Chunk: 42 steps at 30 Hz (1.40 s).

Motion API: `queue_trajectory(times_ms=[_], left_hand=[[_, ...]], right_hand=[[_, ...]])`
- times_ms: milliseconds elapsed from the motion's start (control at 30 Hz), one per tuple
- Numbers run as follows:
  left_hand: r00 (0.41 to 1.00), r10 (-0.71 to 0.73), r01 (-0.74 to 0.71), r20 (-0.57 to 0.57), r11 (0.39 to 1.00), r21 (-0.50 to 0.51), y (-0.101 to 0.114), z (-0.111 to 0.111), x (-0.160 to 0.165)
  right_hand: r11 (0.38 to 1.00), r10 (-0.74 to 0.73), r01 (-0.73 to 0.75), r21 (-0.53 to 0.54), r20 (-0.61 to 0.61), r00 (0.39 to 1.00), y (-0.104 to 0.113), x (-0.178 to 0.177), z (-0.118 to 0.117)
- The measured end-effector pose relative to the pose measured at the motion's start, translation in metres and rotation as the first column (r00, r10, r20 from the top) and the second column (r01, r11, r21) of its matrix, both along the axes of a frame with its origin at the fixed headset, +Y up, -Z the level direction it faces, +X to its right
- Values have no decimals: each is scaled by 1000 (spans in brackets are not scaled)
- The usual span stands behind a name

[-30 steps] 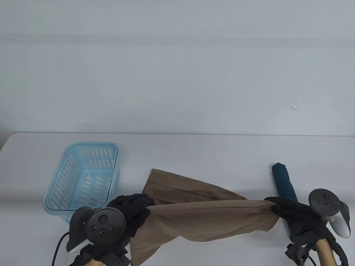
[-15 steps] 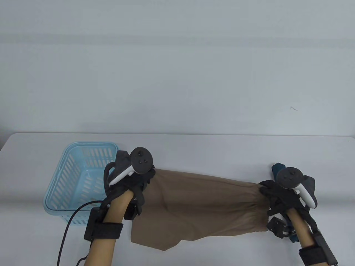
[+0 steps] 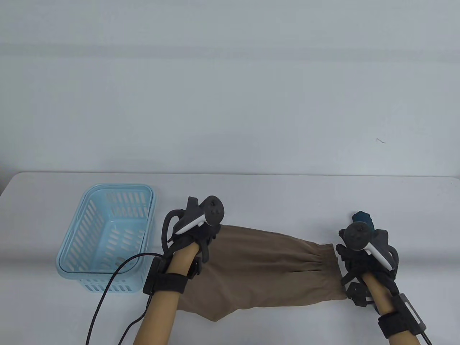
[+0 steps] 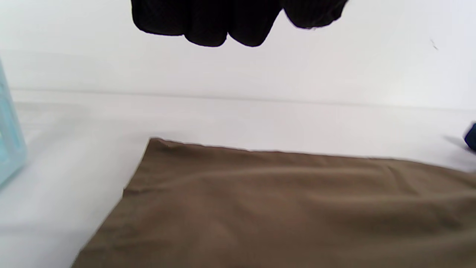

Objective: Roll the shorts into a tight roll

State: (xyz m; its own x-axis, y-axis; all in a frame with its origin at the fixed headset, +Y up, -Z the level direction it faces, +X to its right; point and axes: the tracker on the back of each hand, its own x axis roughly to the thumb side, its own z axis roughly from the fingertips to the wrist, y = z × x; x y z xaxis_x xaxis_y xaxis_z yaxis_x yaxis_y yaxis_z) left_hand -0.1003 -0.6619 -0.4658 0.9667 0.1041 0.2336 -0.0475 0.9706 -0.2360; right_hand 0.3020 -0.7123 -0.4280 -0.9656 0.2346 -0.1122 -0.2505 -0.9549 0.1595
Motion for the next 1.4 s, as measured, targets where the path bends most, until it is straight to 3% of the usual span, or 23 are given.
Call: queue_trajectory(times_ms=[233,467,667,1133,1400], left_hand=[[990,-82,80,111,997,23,-17,42,22],[989,6,-7,146,1000,11,-46,79,37],[986,8,3,164,998,-66,-67,83,43],[973,-60,110,221,969,-220,-111,92,62],[973,-70,117,219,970,-211,-113,93,64]], right_hand=[[999,-24,22,-27,-101,995,-1,-36,18],[1000,-22,17,-24,-231,973,-12,-84,39],[995,78,-93,-35,-300,951,-28,-98,44],[979,136,-176,-107,-304,943,-60,-82,45],[970,172,-215,-113,-307,936,-65,-84,47]])
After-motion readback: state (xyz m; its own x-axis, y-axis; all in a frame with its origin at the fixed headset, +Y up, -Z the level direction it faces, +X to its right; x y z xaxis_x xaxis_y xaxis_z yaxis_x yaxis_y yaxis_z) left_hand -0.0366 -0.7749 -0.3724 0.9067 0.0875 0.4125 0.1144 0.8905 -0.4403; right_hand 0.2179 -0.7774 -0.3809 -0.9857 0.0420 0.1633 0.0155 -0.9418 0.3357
